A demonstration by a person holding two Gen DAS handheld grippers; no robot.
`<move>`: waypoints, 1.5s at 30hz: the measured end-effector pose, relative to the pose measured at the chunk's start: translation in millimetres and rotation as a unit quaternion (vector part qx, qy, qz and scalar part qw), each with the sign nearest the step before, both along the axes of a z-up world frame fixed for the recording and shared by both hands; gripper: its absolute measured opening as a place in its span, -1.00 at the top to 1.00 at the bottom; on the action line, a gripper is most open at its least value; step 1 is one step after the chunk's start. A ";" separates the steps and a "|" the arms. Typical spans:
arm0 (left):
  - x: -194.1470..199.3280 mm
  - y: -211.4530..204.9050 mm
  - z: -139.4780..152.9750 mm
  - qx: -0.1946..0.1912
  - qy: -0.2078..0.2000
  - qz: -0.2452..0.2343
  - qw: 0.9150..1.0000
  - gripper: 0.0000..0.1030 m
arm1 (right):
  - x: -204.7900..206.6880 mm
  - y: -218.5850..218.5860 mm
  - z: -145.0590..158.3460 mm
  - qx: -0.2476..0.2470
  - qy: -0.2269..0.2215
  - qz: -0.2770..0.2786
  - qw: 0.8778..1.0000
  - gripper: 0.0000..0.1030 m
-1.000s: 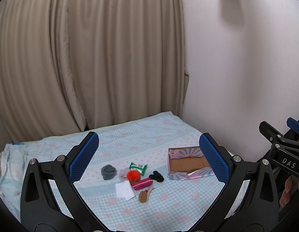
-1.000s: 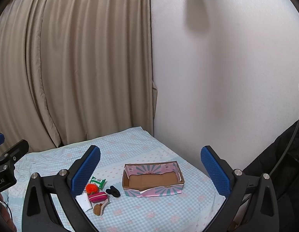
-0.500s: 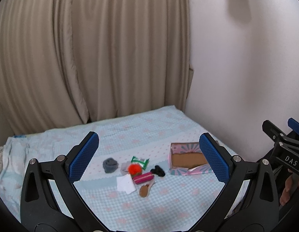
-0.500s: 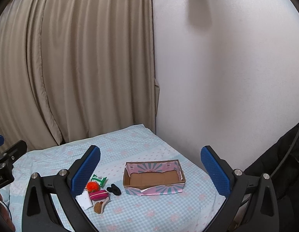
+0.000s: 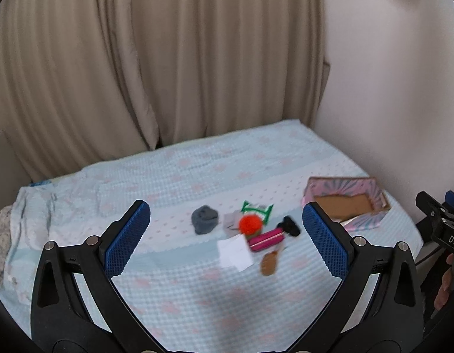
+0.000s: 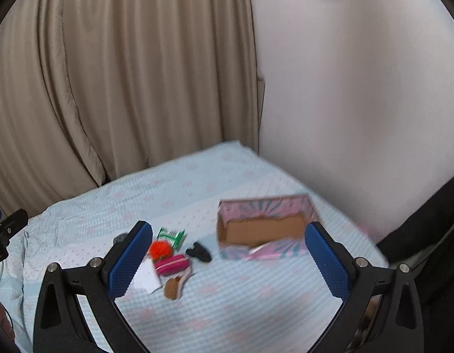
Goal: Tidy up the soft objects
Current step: 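Grasp the grey sock with the left tool while the right tool grasps the magenta pouch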
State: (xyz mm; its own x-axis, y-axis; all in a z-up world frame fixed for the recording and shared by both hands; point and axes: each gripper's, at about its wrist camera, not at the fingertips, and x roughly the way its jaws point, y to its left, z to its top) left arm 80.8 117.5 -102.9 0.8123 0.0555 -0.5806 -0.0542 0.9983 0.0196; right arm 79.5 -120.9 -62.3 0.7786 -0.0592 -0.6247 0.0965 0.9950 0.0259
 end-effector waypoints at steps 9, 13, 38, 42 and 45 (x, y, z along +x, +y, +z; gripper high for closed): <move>96.1 77.4 -98.1 0.004 0.049 -0.032 0.998 -0.99 | 60.5 74.2 -96.6 0.037 0.064 -0.034 0.997 -1.00; 136.7 83.4 -143.8 0.007 0.068 -0.050 0.996 -0.99 | 92.7 99.0 -148.5 0.051 0.092 -0.046 0.993 -1.00; 300.8 88.1 -375.9 -0.012 0.164 -0.051 0.985 -0.99 | 205.4 111.3 -377.7 0.213 0.226 -0.177 0.934 -0.10; 313.1 92.0 -389.7 -0.024 0.174 -0.041 0.984 -0.80 | 208.8 107.8 -386.8 0.233 0.224 -0.188 0.927 -0.08; 318.4 93.2 -398.9 -0.025 0.188 -0.036 0.981 -0.50 | 213.1 106.8 -388.9 0.241 0.222 -0.191 0.925 -0.02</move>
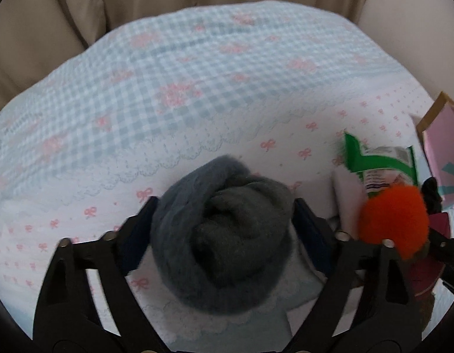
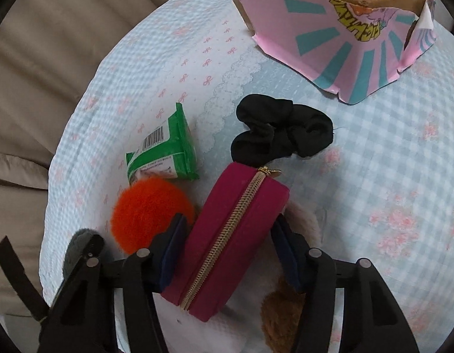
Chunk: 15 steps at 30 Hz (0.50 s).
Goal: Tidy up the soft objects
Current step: 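Grasp the grey sock with the left tool while the right tool grasps the magenta pouch, then carry the grey sock and magenta pouch over the pink box with both tools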
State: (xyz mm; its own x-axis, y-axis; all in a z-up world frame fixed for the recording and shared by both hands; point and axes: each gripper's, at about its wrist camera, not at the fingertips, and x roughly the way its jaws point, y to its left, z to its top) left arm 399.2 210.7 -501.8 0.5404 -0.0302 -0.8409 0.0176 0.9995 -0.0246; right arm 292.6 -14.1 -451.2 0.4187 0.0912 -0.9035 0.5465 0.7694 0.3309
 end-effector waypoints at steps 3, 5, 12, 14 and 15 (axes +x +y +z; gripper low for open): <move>1.6 0.5 -3.6 0.000 0.004 -0.004 1.000 -0.30 | 1.3 -1.4 0.2 0.004 0.002 -0.005 1.000 0.12; 0.9 0.9 -2.5 0.003 0.004 -0.007 1.000 -0.19 | -0.7 -2.9 0.7 0.012 0.003 -0.008 1.000 0.21; -8.6 7.8 12.9 -0.007 0.002 -0.004 1.000 0.04 | -3.1 0.3 11.0 0.009 0.000 0.012 1.000 0.50; -14.8 7.8 22.5 -0.009 -0.002 -0.005 1.000 0.04 | -4.4 1.4 17.9 0.009 -0.004 0.017 1.000 0.52; -18.5 7.9 29.7 -0.011 -0.006 -0.006 1.000 0.04 | -5.9 1.6 21.7 0.008 -0.007 0.019 1.000 0.52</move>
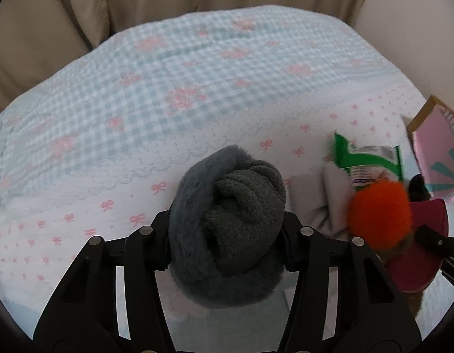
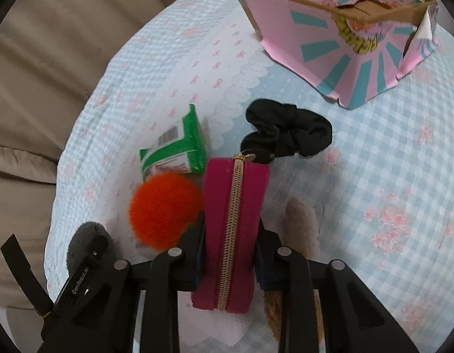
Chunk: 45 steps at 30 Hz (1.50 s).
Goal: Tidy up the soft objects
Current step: 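Carry the grey sock and magenta pouch over the pink box with both tools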
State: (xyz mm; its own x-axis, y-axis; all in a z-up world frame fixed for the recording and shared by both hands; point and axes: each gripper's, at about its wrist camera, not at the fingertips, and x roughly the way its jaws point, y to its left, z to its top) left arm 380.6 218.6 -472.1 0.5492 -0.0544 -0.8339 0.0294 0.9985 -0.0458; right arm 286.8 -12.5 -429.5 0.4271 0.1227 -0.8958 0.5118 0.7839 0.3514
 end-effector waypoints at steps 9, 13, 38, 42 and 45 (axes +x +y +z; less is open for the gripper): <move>-36.2 -1.8 86.7 -0.014 -0.030 0.012 0.999 0.04 | -17.8 -0.1 80.1 -0.011 -0.046 0.028 0.998 0.52; -57.7 -11.9 139.7 -0.006 -0.043 0.002 0.999 0.04 | -26.6 -3.0 126.3 -0.018 -0.065 0.044 0.997 0.52; -108.8 -242.5 308.6 -0.038 -0.077 -0.050 0.995 0.04 | -43.5 -184.6 330.8 -0.088 -0.129 0.164 0.974 0.52; -92.0 -305.5 296.5 -0.046 -0.057 -0.041 0.996 0.04 | -26.7 -235.1 320.1 -0.086 -0.118 0.189 0.971 0.52; -79.0 -344.6 284.9 -0.043 -0.046 -0.040 0.997 0.04 | -12.4 -272.3 308.4 -0.086 -0.109 0.205 0.969 0.52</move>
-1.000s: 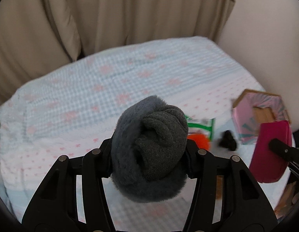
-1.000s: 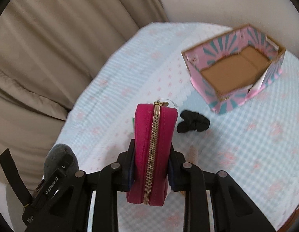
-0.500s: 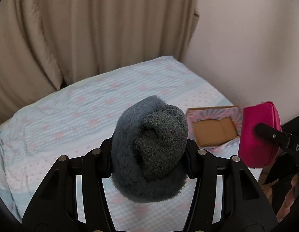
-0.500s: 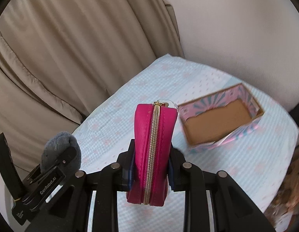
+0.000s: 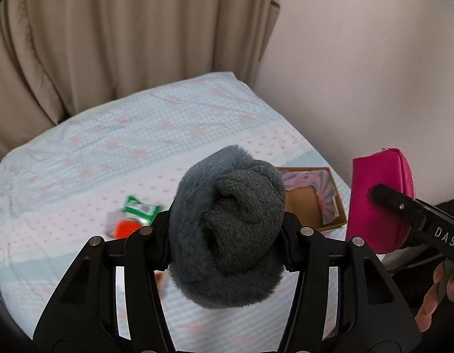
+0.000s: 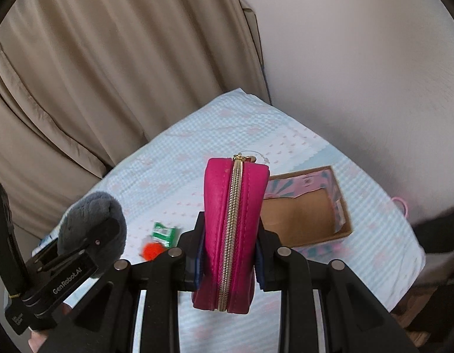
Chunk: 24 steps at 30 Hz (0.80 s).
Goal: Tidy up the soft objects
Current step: 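Carry the grey sock and magenta pouch over the pink box with both tools, then lower both items into the box and open both tools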
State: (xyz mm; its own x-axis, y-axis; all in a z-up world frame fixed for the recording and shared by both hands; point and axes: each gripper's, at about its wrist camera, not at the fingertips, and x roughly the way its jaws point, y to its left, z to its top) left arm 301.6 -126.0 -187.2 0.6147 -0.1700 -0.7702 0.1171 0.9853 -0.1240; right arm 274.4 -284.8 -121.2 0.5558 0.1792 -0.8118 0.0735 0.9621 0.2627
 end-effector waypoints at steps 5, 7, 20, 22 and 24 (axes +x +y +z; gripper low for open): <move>29.0 -55.9 -36.6 -0.008 0.033 0.003 0.999 0.03 | 26.6 -52.3 -33.8 0.005 0.032 0.023 0.999 0.52; 43.4 -74.9 -59.0 -0.004 0.054 0.001 0.999 0.03 | 41.6 -68.8 -56.5 -0.003 0.053 0.035 0.998 0.52; 123.7 -120.6 -188.0 0.055 0.178 -0.016 0.982 -0.03 | 118.1 -105.0 -185.6 -0.024 0.158 0.094 0.983 0.52; 135.3 -123.3 -207.0 0.068 0.197 -0.017 0.978 -0.03 | 127.7 -108.2 -202.6 -0.026 0.172 0.098 0.980 0.52; 144.7 -127.0 -223.3 0.082 0.211 -0.023 0.974 -0.03 | 134.8 -108.7 -216.2 -0.027 0.184 0.103 0.977 0.52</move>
State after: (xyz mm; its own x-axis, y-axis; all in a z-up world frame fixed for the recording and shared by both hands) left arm 446.3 -253.0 -410.5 0.2317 -0.0434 -0.9718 0.1345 0.9908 -0.0122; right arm 409.1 -393.5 -337.3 0.1813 0.2079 -0.9612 -0.0438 0.9781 0.2033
